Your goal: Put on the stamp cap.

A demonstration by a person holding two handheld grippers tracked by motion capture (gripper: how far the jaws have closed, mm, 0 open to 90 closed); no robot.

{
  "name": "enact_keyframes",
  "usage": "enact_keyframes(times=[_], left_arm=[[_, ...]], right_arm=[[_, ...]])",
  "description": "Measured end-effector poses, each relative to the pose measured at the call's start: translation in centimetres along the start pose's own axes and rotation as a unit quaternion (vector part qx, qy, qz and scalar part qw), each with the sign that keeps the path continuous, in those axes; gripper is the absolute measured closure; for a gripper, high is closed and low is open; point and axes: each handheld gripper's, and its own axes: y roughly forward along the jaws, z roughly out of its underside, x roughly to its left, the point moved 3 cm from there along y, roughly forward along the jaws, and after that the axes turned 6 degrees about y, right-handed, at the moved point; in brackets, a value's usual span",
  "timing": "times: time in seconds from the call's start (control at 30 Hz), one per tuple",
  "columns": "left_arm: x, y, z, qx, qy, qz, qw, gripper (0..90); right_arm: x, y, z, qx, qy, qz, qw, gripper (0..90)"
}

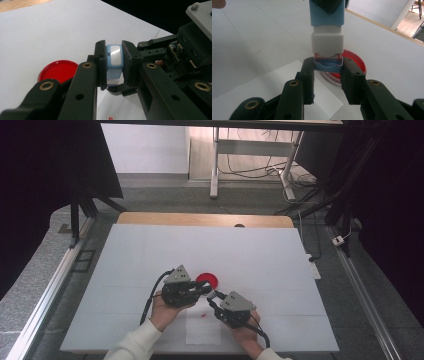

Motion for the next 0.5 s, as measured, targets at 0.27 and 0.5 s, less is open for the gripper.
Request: enact_keyframes(times=[0.27,0.5], left_arm=[[-0.02,0.11,0.07,0.004,0.007,-0.002,1.0,74.8],[-0.14,0.31,0.15,0.008,0.009,0.0,0.9999,74.9]], right_arm=[[0.02,0.01,0.02,0.0,0.0,-0.001,1.0,65.0],[0.06,0.01,0.03,0.0,-0.002,-0.001,1.0,65.0]])
